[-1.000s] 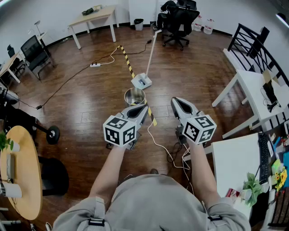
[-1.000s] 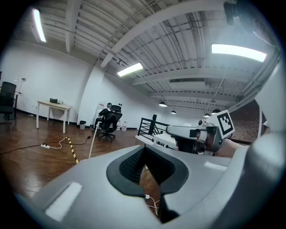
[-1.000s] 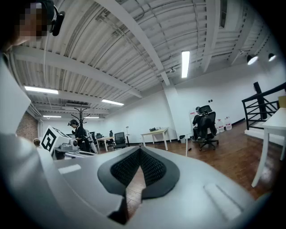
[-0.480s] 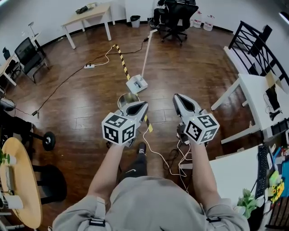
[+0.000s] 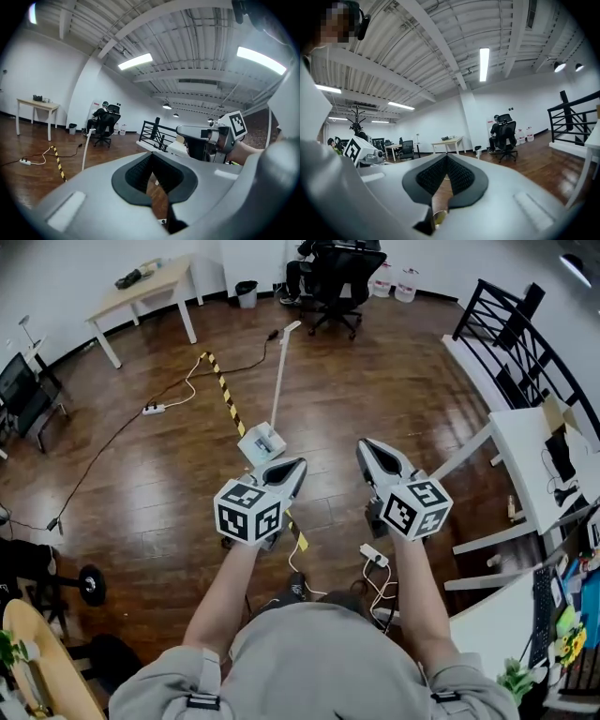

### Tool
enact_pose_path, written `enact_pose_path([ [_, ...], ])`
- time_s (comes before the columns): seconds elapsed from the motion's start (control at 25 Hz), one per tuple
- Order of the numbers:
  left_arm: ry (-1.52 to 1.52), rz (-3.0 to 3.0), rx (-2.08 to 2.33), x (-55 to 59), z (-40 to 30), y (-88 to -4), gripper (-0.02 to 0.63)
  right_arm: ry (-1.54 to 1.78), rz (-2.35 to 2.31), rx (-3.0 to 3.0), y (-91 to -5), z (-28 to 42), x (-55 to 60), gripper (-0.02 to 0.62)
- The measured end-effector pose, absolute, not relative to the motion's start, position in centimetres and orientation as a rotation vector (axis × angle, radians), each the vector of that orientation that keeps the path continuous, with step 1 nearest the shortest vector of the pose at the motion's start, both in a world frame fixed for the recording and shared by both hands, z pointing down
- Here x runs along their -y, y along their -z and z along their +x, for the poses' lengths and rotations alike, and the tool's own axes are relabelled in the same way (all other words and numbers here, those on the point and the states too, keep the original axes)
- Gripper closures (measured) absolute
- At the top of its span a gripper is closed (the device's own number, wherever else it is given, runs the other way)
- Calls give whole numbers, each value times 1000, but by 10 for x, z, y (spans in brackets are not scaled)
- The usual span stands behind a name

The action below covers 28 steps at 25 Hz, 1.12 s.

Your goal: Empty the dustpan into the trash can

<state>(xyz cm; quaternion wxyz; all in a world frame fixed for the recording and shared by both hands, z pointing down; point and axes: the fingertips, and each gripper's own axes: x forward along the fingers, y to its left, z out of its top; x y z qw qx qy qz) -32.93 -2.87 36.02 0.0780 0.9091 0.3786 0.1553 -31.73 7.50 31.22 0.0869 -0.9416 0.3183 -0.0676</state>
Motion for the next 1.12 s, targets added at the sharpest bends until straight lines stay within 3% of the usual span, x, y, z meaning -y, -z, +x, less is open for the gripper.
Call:
enact_pose_path([
  [0.8,-512,2757,-946,-103,-25,-370,601,203,-2698,-1180,-319,-3,-199,595],
  [1.12,-565,2807,-712,-80,61,-391,601,266,-2547,-1411,-348,97,-171,595],
])
